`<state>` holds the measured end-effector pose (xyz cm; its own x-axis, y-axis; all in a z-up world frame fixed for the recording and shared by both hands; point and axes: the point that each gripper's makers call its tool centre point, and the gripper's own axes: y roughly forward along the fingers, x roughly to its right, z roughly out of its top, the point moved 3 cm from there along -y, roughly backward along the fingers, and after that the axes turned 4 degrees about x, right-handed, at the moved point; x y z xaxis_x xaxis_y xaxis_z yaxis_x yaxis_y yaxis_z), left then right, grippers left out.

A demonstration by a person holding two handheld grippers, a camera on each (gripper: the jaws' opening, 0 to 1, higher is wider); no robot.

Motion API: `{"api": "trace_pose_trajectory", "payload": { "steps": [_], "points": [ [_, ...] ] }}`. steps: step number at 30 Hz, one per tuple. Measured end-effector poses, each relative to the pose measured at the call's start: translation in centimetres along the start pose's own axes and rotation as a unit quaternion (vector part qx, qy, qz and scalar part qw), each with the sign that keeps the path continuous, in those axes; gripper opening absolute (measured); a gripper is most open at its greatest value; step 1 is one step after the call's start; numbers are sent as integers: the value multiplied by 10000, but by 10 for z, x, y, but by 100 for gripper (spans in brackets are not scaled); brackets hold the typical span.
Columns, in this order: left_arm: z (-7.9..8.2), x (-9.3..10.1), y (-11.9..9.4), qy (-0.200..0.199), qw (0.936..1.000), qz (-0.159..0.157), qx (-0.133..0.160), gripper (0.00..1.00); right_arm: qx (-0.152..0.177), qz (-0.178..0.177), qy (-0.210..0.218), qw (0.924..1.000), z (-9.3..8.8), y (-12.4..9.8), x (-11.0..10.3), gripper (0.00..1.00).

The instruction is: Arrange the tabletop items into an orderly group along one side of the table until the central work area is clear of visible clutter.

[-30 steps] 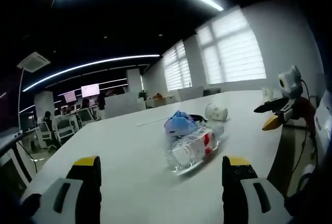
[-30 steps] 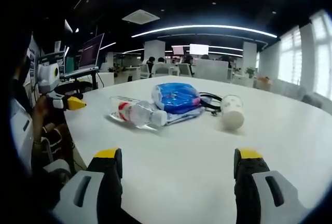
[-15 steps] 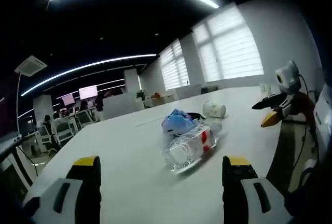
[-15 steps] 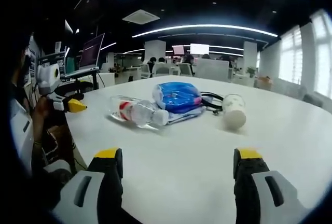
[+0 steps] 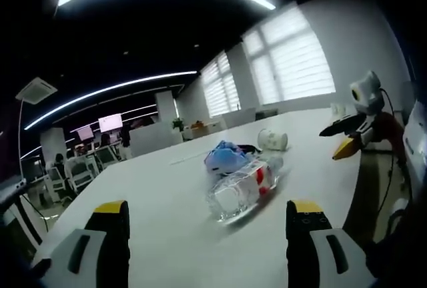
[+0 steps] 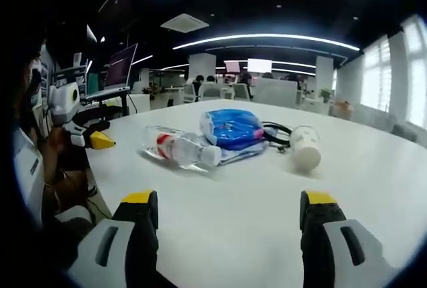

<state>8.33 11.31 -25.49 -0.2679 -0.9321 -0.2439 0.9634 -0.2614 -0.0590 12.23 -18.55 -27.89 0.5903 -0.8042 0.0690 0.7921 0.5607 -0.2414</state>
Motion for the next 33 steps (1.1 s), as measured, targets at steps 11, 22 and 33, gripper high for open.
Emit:
{"api": "trace_pose_trajectory", "payload": {
  "steps": [11,22,33],
  "points": [
    [1,2,2,7,10000,-39,27,97,31,33,-23,10000,1,3,-1,84],
    [2,4,6,56,9999,-88,26,97,69,90,-70,9999,5,8,-4,83],
    [5,4,8,109,9999,-128,36,97,80,150,-56,9998,7,12,-6,83]
  ]
}}
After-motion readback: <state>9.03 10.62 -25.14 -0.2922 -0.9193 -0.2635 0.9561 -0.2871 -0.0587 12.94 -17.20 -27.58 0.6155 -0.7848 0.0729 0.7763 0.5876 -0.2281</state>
